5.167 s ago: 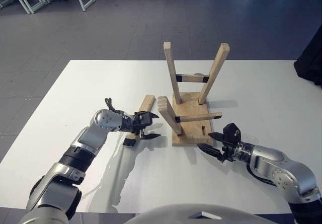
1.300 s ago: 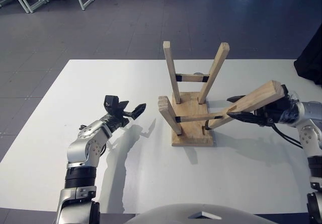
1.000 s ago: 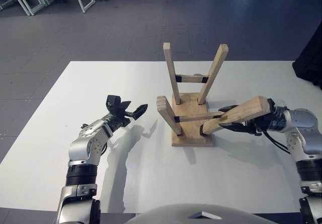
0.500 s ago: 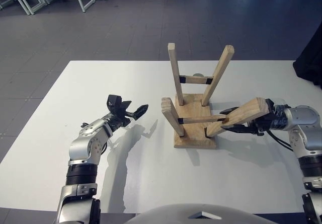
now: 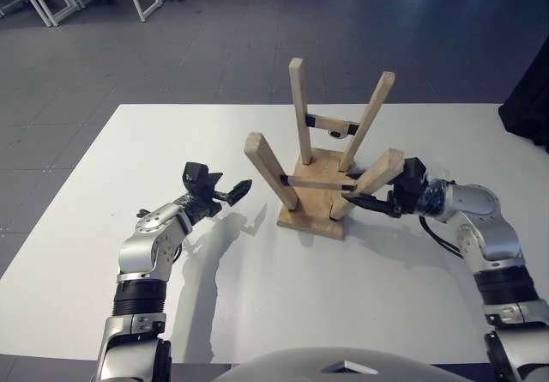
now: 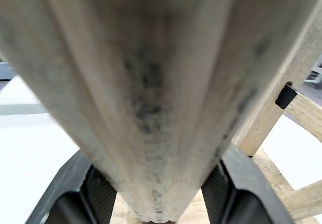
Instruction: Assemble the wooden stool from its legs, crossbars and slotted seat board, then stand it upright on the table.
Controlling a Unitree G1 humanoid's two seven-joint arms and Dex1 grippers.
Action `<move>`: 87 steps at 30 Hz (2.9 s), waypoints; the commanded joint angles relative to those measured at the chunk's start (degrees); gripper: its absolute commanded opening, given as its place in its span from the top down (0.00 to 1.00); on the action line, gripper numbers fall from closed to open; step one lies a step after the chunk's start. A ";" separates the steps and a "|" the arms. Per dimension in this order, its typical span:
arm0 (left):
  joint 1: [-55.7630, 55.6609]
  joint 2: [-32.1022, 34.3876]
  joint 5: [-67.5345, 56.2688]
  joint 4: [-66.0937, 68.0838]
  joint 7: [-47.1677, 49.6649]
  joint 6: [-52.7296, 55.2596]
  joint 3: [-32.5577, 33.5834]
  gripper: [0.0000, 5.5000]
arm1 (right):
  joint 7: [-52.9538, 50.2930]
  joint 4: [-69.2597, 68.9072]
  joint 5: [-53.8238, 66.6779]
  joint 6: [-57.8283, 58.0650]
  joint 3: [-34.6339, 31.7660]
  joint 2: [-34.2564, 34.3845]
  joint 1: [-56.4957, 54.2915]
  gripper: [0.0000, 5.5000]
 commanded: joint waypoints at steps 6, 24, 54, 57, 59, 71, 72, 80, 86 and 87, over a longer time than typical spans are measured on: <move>0.48 -0.97 -2.52 -6.69 5.42 5.82 4.03 0.14 | -13.15 -1.16 -6.76 5.91 1.29 3.29 -1.77 0.63; -14.07 -9.70 -13.34 -34.16 33.72 21.92 -19.57 0.51 | -14.39 -1.89 -5.28 8.48 0.23 2.87 -0.42 0.63; -11.53 -18.25 14.37 -27.64 27.72 12.96 -22.39 0.51 | -21.28 4.66 -7.92 28.40 6.48 3.97 3.99 0.63; -9.44 -14.65 14.73 -31.54 26.57 16.51 -20.61 0.51 | -21.67 1.31 -5.64 29.73 5.77 3.81 4.94 0.63; -5.72 -9.15 17.12 -33.47 24.68 17.62 -21.87 0.51 | -22.11 -0.51 -4.60 30.00 5.35 3.43 5.50 0.63; -11.02 3.54 51.60 -20.85 24.49 -8.75 -47.11 0.51 | -21.26 -5.72 -2.92 32.00 5.83 1.93 4.51 0.63; -11.25 3.38 53.37 -19.80 24.85 -10.19 -47.50 0.51 | -21.26 -5.79 -2.80 32.06 5.90 1.91 4.50 0.63; -14.57 0.16 60.83 -7.41 22.17 -19.20 -49.60 0.51 | -21.03 -6.50 -2.29 32.18 6.23 1.87 3.59 0.63; -15.90 -4.48 62.50 -2.88 22.23 -21.85 -48.20 0.51 | -15.48 -8.05 -4.98 31.32 13.55 -3.18 5.75 0.63; -15.93 -4.86 62.60 -2.69 22.17 -21.98 -47.78 0.51 | -14.72 -8.76 -5.24 30.83 14.71 -4.26 6.51 0.63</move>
